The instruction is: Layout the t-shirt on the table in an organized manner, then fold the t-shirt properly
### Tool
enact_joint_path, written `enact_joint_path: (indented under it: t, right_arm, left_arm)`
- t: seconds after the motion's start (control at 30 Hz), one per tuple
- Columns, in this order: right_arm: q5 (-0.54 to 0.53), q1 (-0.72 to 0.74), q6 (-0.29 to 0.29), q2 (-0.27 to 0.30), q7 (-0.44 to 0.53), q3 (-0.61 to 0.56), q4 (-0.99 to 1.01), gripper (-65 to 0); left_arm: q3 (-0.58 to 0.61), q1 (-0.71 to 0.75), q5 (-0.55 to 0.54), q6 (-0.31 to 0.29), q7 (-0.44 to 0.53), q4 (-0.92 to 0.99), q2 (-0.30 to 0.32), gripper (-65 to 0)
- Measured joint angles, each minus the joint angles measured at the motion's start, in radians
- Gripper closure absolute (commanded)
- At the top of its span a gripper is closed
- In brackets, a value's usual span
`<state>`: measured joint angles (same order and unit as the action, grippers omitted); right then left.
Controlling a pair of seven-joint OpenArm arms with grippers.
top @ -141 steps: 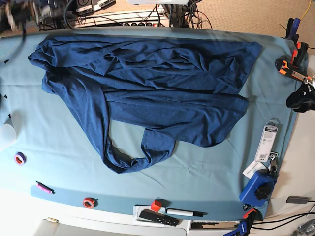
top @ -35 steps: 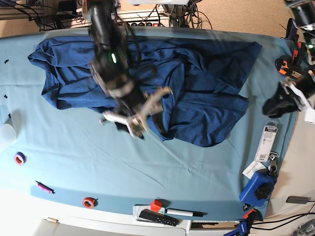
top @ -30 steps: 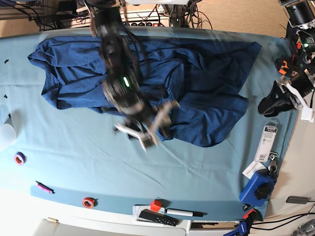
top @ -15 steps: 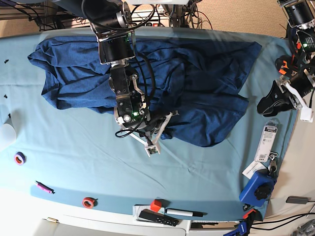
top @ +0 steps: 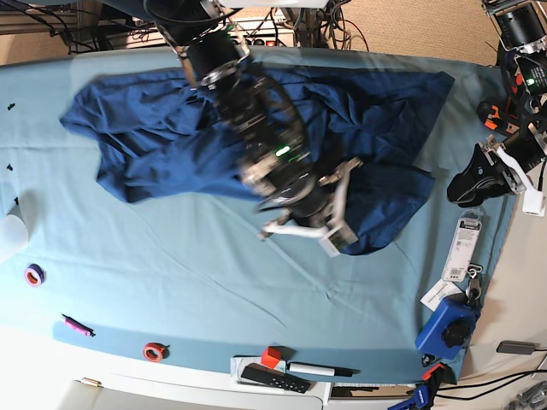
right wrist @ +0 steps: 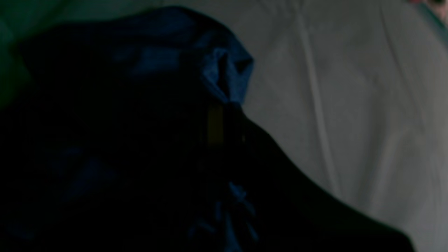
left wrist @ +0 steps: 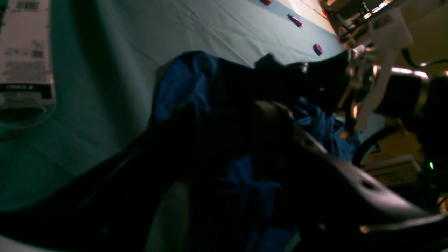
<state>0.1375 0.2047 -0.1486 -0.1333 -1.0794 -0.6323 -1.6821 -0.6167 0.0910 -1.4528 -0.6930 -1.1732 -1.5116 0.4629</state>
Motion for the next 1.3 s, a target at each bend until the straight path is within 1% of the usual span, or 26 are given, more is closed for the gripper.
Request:
enact_joint_path:
  t: [0.07,0.13,0.27,0.47,0.5,0.6,0.63,0.67,0.97,1.03,1.1,1.2,1.27,1.3]
  right_arm:
    - [0.084,0.000,0.060,0.001,-0.004,-0.034,0.000,0.0]
    - [0.139,0.000,0.095,0.002,-0.006,-0.042,0.000,0.0]
    - [0.154,0.000,0.113,0.003,-0.017,-0.029,0.000,0.0]
    - [0.154,0.000,0.116,0.003,-0.017,0.013,0.000,0.0]
    - [0.154,0.000,0.116,0.003,-0.017,0.017,0.000,-1.7]
    - [0.154,0.000,0.114,0.003,-0.017,0.017,0.000,-14.4]
    - [0.154,0.000,0.113,0.003,-0.017,0.017,0.000,-17.6]
    - [0.154,0.000,0.111,0.003,-0.017,0.017,0.000,-19.4]
    - [0.154,0.000,0.111,0.003,-0.016,0.017,0.000,-19.6]
    - [0.154,0.000,0.119,0.003,-0.009,0.021,0.000,-19.6]
    - [0.153,0.000,0.119,0.002,0.015,0.051,0.008,-19.6]
    - [0.148,0.002,0.121,0.000,0.081,0.150,0.069,-19.6]
    - [0.092,0.008,0.123,0.000,0.119,0.228,0.132,-19.6]
    - [0.071,0.013,0.115,0.003,0.128,0.262,0.164,-19.6]
  left_arm:
    - [0.000,0.000,0.000,0.000,0.000,0.000,0.000,-27.5]
    - [0.000,0.000,0.000,0.000,0.000,0.000,0.000,-27.5]
    - [0.000,0.000,0.000,0.000,0.000,0.000,0.000,-27.5]
    - [0.000,0.000,0.000,0.000,0.000,0.000,0.000,-27.5]
    - [0.000,0.000,0.000,0.000,0.000,0.000,0.000,-27.5]
    - [0.000,0.000,0.000,0.000,0.000,0.000,0.000,-27.5]
    - [0.000,0.000,0.000,0.000,-0.001,0.000,0.000,-27.5]
    - [0.000,0.000,0.000,0.000,0.000,0.000,0.000,-27.5]
    - [0.000,0.000,0.000,0.000,-0.001,0.000,0.000,-27.5]
    - [0.000,0.000,0.000,0.000,0.000,0.000,0.000,-27.5]
    - [0.000,0.000,0.000,0.000,-0.001,0.000,0.000,-27.5]
    - [0.000,0.000,0.000,0.000,-0.001,0.000,0.000,-27.5]
    - [0.000,0.000,0.000,0.000,-0.001,0.000,0.000,-27.5]
    - [0.000,0.000,0.000,0.000,-0.002,0.000,0.000,-27.5]
